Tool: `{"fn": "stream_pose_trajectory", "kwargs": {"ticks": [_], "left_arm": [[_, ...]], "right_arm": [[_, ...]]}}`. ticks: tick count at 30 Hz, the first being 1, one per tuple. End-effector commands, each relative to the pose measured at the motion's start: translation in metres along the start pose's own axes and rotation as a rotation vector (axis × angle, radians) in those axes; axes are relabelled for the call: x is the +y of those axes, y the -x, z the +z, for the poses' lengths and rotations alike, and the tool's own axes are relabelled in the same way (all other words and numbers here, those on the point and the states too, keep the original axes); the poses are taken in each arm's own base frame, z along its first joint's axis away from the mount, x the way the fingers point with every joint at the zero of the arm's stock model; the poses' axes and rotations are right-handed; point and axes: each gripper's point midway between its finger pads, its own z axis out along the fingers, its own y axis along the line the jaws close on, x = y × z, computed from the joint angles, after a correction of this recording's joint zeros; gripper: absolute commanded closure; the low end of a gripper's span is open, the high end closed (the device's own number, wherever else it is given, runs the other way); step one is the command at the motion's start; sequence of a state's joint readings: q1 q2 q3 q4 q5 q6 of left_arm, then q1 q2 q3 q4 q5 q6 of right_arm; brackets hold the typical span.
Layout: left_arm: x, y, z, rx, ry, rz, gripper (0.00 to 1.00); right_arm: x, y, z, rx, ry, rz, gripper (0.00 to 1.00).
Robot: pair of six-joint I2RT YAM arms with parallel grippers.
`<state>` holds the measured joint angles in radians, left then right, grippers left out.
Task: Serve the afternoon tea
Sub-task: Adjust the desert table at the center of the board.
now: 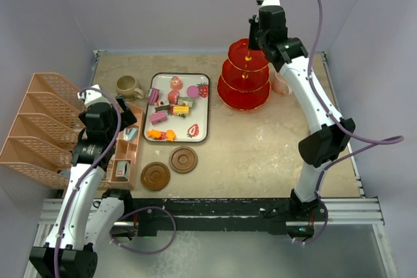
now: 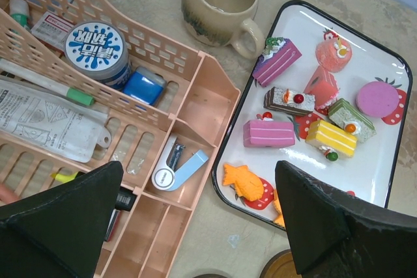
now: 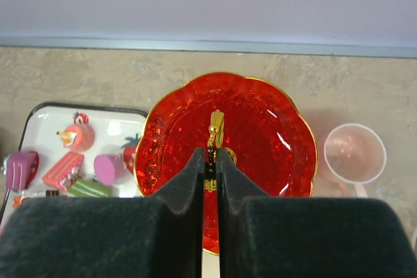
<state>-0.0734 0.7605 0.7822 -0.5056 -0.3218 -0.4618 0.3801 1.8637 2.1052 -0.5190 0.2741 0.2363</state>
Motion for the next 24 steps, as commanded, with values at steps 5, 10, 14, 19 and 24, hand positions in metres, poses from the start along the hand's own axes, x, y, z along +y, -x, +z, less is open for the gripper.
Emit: {"fn": "stream_pose_trajectory", "kwargs": {"ticks": [5, 10, 14, 19, 24], "left_arm": [[-0.004, 0.011, -0.003, -0.028, -0.007, -0.025, 0.03], [-0.004, 0.009, -0.001, -0.02, -0.002, -0.023, 0.03], [-0.003, 0.008, -0.001, -0.016, 0.003, -0.02, 0.03], [-0.004, 0.007, 0.0, -0.011, -0.001, -0.02, 0.03], [-0.005, 0.005, 0.002, 0.0, -0.006, -0.016, 0.03]], "right_arm": [[0.009, 0.024, -0.043, -0.077, 0.059, 0.021, 0.9], [0.005, 0.015, -0.04, -0.052, 0.038, 0.003, 0.72], [0.009, 0.029, -0.051, -0.066, 0.067, 0.003, 0.49], [0.013, 0.05, -0.077, -0.091, 0.116, -0.009, 0.41], [-0.007, 0.033, -0.108, -0.098, 0.079, 0.015, 0.38]]}}
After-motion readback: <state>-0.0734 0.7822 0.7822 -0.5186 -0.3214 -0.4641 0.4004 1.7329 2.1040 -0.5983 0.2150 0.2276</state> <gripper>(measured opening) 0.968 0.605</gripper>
